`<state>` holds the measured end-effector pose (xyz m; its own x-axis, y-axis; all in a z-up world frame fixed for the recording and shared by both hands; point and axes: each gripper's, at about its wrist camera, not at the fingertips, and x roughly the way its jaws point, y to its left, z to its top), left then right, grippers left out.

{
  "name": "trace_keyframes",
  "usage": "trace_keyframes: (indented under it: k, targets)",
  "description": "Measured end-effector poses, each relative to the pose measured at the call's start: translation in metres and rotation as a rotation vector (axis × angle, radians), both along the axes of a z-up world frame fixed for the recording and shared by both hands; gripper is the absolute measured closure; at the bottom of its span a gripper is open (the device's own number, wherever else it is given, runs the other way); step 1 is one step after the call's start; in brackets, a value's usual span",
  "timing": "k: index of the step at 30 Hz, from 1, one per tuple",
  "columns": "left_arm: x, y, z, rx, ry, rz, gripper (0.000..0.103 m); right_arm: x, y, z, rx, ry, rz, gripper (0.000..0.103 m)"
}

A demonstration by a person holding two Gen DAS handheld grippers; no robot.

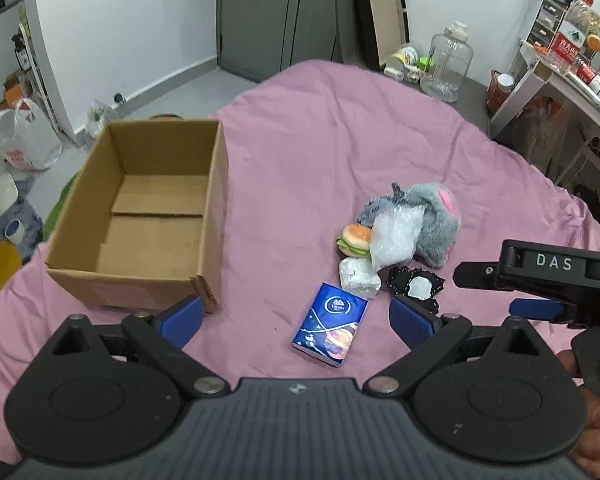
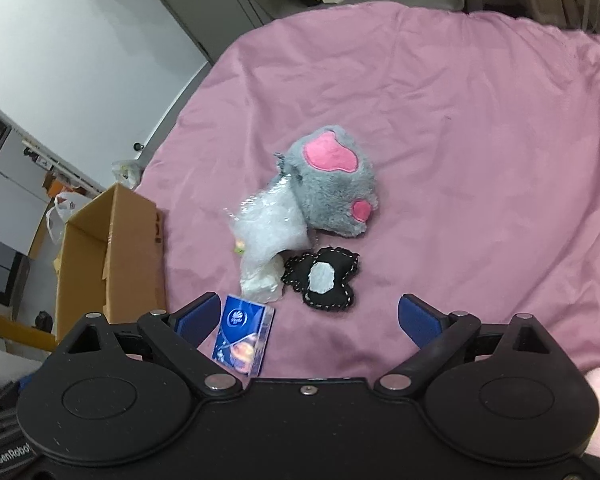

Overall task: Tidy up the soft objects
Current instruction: 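Reach toward the blue tissue pack with left tool while right tool approaches black plush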

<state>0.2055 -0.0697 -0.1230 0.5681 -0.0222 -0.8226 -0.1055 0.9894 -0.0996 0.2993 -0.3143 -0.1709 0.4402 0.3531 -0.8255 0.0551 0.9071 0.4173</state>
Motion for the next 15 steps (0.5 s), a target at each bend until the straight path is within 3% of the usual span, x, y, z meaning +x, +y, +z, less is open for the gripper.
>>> trace_keyframes:
  k: [2, 15]
  targets:
    - [0.007, -0.002, -0.01, 0.002, 0.022, 0.004, 0.003, 0.006, -0.001, -0.012, 0.024, 0.031, -0.013, 0.018]
    - [0.04, -0.016, -0.076, -0.055, 0.138, 0.007, 0.003, 0.032, 0.005, -0.046, 0.008, 0.094, -0.02, 0.022]
